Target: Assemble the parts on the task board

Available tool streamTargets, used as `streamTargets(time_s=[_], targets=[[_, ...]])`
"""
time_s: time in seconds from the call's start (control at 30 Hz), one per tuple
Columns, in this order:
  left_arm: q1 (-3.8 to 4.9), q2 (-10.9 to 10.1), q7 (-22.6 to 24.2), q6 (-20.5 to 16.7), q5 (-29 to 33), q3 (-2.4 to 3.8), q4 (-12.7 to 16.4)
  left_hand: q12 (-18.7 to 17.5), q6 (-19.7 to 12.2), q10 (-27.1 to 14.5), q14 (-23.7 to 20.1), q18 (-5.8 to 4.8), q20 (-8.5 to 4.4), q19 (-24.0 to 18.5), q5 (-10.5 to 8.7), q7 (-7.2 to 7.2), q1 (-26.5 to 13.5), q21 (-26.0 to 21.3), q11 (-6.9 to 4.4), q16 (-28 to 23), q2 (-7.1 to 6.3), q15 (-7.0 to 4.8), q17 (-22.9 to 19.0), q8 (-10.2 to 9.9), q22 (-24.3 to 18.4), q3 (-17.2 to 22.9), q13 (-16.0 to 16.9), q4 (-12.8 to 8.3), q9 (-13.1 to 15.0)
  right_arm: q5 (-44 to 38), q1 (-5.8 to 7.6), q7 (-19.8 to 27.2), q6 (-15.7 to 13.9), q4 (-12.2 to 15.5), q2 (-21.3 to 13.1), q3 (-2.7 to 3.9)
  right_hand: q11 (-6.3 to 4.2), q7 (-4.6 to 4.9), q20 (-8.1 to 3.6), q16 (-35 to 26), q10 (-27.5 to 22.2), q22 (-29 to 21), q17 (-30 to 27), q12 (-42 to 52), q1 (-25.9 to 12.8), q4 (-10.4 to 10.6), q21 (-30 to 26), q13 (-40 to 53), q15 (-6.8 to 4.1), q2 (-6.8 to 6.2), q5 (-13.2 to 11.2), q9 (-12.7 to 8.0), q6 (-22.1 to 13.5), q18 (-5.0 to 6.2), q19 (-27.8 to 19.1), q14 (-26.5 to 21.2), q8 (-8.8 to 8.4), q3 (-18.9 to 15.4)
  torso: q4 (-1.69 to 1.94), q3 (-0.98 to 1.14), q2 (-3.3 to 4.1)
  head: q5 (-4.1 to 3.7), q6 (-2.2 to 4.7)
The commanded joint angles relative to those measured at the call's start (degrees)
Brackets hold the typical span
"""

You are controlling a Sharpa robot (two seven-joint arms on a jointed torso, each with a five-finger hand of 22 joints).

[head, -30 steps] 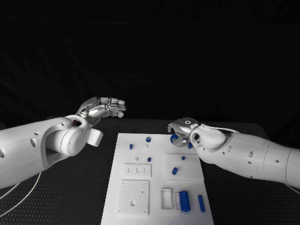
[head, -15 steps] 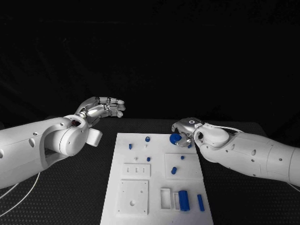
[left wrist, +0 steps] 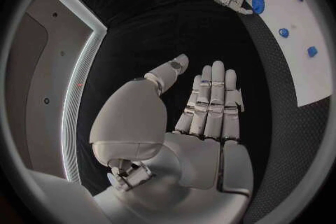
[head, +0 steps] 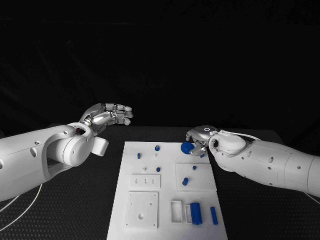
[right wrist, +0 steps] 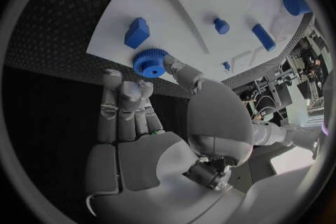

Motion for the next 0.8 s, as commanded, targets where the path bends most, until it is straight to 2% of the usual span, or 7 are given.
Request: streamTargets(time_s=[0.03,0.23,0.27,0.4,0.53,0.63,0.8], targets=[[-0.02,0.14,0.40,0.91,-0.21,0.03,0.02,-0.23,-0.41,-0.25,-0.16,-0.53,-0.16,-0.39,-0.01,-0.01,-0.34,0.20,0.04,-0.22,0.18,0.03,0.08,-0.34,0.10,0.41,0.08,0.02,0.06,1.20,-0.06,1.27,1.27,-0.51,0.28,-0.01,1.01,2.01,-0.20,-0.03,-2.74,0.74,0.06,0.27,0.68,0.25,-0.34,-0.14,-0.44,0.49,0.12,0.24,4.44,0.81,-0.08,-0.16,0.55,0.79,0.03,-0.04,0.04,-0.02,-0.16],[-0.25,0.29,0.39,0.99,-0.21,0.03,-0.15,-0.24,-0.41,-0.25,-0.16,-0.54,-0.15,-0.38,-0.01,-0.01,-0.38,0.20,0.05,-0.23,0.20,0.04,0.08,-0.35,0.10,0.41,0.09,0.05,0.07,1.72,-0.25,1.85,1.99,-0.75,0.55,-0.01,0.47,1.44,-0.17,-0.03,-2.61,0.84,0.12,0.36,0.91,1.13,-0.26,-0.31,-0.95,1.81,0.11,0.73,6.16,0.81,-0.10,-0.12,1.59,1.56,-0.01,-0.06,0.12,0.02,-0.33],[-0.28,0.31,0.38,0.98,-0.21,0.03,-0.19,-0.24,-0.41,-0.25,-0.16,-0.54,-0.15,-0.38,-0.01,-0.01,-0.39,0.20,0.05,-0.23,0.20,0.04,0.08,-0.35,0.10,0.40,0.09,0.05,0.07,1.76,-0.25,1.93,2.13,-0.77,0.57,-0.01,0.37,1.32,-0.17,-0.05,-2.58,0.83,0.11,0.37,1.01,1.44,-0.27,-0.33,-1.01,2.77,0.12,0.86,6.67,0.81,-0.08,-0.11,1.88,1.88,-0.01,-0.05,0.05,0.01,-0.36],[-0.30,0.31,0.39,0.97,-0.21,0.03,-0.20,-0.25,-0.42,-0.26,-0.16,-0.54,-0.15,-0.38,-0.01,0.00,-0.42,0.21,0.05,-0.23,0.22,0.04,0.08,-0.36,0.10,0.40,0.09,0.08,0.08,1.84,-0.25,1.95,2.17,-0.86,0.64,-0.01,0.01,0.94,-0.11,-0.07,-2.57,0.90,0.15,0.36,0.86,1.91,-0.26,-0.46,-1.35,4.43,0.12,1.14,7.71,0.81,-0.26,-0.13,2.46,2.38,-0.02,-0.09,0.03,0.08,-0.45],[-0.30,0.37,0.39,0.98,-0.21,0.03,-0.22,-0.25,-0.42,-0.26,-0.16,-0.54,-0.15,-0.38,-0.01,0.00,-0.43,0.21,0.05,-0.23,0.22,0.04,0.08,-0.36,0.10,0.40,0.09,0.08,0.08,1.86,-0.25,1.97,2.40,-0.91,0.76,-0.01,-0.02,0.91,-0.10,-0.08,-2.57,0.92,0.15,0.37,0.82,1.90,-0.25,-0.47,-1.39,4.49,0.12,1.16,7.77,0.81,-0.28,-0.15,2.50,2.39,-0.01,-0.11,-0.01,0.07,-0.59],[-0.30,0.40,0.38,1.00,-0.21,0.03,-0.24,-0.26,-0.42,-0.27,-0.16,-0.54,-0.15,-0.38,0.00,0.00,-0.43,0.21,0.06,-0.23,0.23,0.04,0.09,-0.36,0.11,0.40,0.10,0.08,0.08,1.86,-0.28,1.92,2.98,-1.30,1.01,-0.01,-0.10,0.83,-0.03,-0.09,-2.59,0.99,0.17,0.37,0.14,1.85,-0.18,-0.52,-1.48,3.50,0.11,1.21,7.93,0.81,-0.37,-0.18,2.58,1.86,0.00,-0.10,0.01,0.10,-0.60],[-0.29,0.03,0.33,0.83,-0.24,0.03,0.15,-0.27,-0.42,-0.28,-0.16,-0.54,-0.15,-0.38,0.01,0.00,-0.42,0.20,0.06,-0.24,0.24,0.04,0.09,-0.37,0.11,0.41,0.10,0.07,0.09,1.91,-0.34,1.96,3.71,-1.50,0.98,-0.01,-0.14,0.79,-0.02,-0.11,-2.61,1.00,0.18,0.36,0.01,1.88,-0.18,-0.55,-1.51,3.53,0.11,1.22,7.94,0.81,-0.40,-0.20,2.58,1.82,0.01,-0.05,0.08,0.05,-0.66]])
